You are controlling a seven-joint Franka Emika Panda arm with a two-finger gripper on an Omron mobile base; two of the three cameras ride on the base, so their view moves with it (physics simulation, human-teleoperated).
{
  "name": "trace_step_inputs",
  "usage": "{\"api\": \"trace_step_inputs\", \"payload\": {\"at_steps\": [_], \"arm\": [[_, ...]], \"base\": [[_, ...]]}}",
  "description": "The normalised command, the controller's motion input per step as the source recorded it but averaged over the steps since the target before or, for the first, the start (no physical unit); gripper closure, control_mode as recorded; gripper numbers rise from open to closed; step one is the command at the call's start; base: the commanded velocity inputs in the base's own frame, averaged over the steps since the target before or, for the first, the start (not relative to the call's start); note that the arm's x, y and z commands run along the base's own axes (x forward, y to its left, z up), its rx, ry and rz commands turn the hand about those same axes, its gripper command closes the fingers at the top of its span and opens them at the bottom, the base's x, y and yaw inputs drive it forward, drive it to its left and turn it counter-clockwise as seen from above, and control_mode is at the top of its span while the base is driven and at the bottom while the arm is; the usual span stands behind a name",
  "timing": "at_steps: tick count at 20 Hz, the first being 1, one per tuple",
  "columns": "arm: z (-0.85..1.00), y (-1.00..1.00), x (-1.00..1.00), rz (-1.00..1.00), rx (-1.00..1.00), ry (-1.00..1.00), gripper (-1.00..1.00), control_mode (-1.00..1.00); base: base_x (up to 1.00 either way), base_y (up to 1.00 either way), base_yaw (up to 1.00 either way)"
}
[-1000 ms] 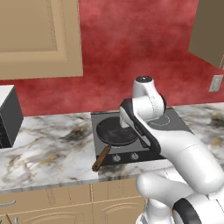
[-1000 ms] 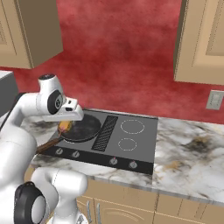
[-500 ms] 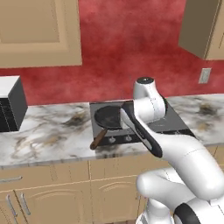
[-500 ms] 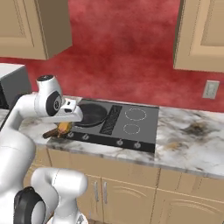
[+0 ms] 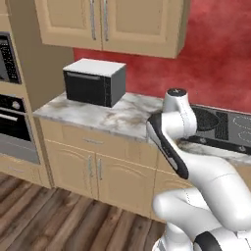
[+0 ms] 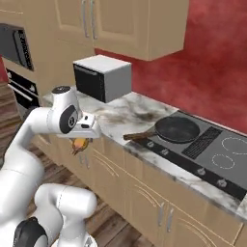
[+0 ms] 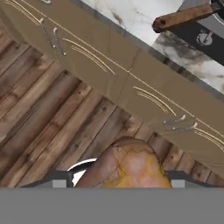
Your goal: Take the chicken drumsticks from the pan and place one on each plate on the dining counter.
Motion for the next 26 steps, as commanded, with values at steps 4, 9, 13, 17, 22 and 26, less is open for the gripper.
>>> {"api": "trace_step_inputs", "payload": {"at_steps": [4, 9, 13, 17, 22, 26], "arm": [[0.00, 0.00, 0.00, 0.00, 0.00, 0.00, 1.00, 1.00], [0.00, 0.00, 0.00, 0.00, 0.00, 0.00, 1.00, 1.00], [0.00, 0.00, 0.00, 0.00, 0.00, 0.00, 1.00, 1.00], [0.00, 0.00, 0.00, 0.00, 0.00, 0.00, 1.00, 1.00], [0.00, 0.00, 0.00, 0.00, 0.00, 0.00, 1.00, 1.00], [0.00, 0.00, 0.00, 0.00, 0.00, 0.00, 1.00, 1.00]], "base": [[-0.05, 0.00, 1.00], [-0.05, 0.00, 1.00], [-0.02, 0.02, 1.00], [-0.03, 0.00, 1.00], [-0.04, 0.02, 1.00], [0.09, 0.45, 0.83]]}}
